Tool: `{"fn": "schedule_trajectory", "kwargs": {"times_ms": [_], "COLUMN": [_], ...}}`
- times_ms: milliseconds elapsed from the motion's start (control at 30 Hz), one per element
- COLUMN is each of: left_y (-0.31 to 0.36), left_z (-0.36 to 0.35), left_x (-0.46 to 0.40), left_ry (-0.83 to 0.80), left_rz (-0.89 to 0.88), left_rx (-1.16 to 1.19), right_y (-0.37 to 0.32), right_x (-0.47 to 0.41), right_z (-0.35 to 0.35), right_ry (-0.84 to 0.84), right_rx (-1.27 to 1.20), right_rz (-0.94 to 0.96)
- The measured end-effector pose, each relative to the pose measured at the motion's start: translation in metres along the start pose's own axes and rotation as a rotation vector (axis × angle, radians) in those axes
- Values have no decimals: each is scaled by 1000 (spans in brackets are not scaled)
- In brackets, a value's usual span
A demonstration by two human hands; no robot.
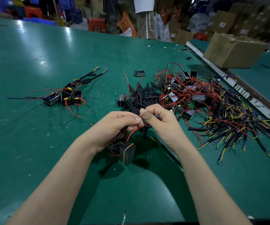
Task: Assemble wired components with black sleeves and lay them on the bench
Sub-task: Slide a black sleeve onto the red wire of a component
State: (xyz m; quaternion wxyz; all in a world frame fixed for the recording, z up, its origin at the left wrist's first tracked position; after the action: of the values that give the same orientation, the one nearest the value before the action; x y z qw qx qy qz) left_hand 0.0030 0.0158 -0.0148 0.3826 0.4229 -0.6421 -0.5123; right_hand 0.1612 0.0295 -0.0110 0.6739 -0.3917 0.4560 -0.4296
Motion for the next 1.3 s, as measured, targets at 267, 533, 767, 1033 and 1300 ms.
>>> {"fn": "schedule_trajectory", "kwargs": {"times_ms": [267, 533, 767, 1033, 1300], "left_y": [-10, 0, 3, 4, 2], "left_z": [1, 2, -3, -2, -9], "left_x": [-7, -4, 0, 7, 12], "left_ry": [295, 194, -17, -302, -471], "left_rz": [-162, -139, -50, 136, 237], "left_rx": [-642, -200, 47, 242, 424], "right_y": [5, -2, -6, -9, -10], "right_x": [-3, -1, -1, 2, 7], "right_z": [-9, 16, 12, 10, -3], "right_ry": [27, -116, 26, -189, -361], "right_rx": [633, -59, -136, -310, -564], "right_rz": [-209, -120, 29, 78, -44]}}
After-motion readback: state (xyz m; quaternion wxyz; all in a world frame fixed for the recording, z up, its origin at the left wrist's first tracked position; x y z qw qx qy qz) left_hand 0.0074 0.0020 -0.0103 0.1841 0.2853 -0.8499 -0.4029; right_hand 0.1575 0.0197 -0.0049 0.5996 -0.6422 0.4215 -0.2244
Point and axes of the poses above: each hand's wrist, its own x-axis away from the middle knuckle, its own z-axis out of the back of the hand, y = z × x, the point moved 1 cm from there along -x, towards the middle knuckle, and after that the axes turned 3 degrees about y, right-handed, at the moved point
